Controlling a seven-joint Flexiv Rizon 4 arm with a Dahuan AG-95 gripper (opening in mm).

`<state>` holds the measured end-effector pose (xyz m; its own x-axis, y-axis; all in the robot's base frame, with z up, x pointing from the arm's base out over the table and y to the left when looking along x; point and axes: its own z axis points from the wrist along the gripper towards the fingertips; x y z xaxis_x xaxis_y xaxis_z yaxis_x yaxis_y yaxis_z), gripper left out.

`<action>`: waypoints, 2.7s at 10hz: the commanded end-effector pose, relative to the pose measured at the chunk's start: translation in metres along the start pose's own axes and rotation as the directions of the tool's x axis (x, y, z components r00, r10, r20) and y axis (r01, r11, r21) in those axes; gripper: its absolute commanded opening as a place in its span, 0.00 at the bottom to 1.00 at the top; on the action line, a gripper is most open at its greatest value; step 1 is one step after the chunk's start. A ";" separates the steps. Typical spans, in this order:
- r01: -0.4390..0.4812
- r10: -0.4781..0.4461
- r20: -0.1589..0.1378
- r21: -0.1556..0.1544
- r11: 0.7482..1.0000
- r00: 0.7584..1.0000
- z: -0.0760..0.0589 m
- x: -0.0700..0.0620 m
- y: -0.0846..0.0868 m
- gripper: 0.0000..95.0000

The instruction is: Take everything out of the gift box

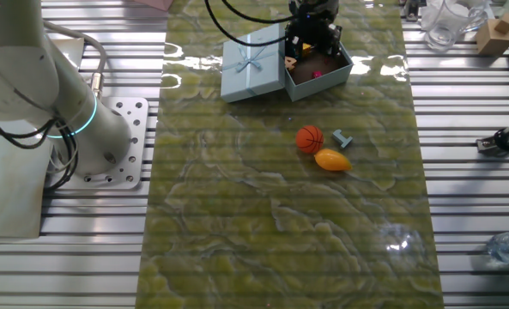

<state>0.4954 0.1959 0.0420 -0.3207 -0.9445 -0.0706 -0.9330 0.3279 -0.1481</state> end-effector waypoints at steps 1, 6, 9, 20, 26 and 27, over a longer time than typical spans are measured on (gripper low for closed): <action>0.086 -0.086 -0.013 0.053 0.995 0.996 0.008 0.015 -0.003 0.60; 0.131 -0.134 0.016 0.124 0.984 0.991 0.014 0.014 -0.023 0.60; 0.176 -0.177 -0.003 0.109 0.978 0.984 0.010 0.018 -0.027 0.60; 0.225 -0.225 0.006 -0.028 0.974 0.974 -0.009 0.013 -0.005 0.40; 0.085 -0.085 -0.017 0.006 0.996 0.996 -0.008 0.014 -0.007 0.40; 0.072 -0.071 -0.044 0.015 0.997 0.996 -0.010 0.012 -0.007 0.40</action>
<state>0.4818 0.1885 0.0548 -0.2125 -0.9763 -0.0413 -0.9714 0.2156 -0.0996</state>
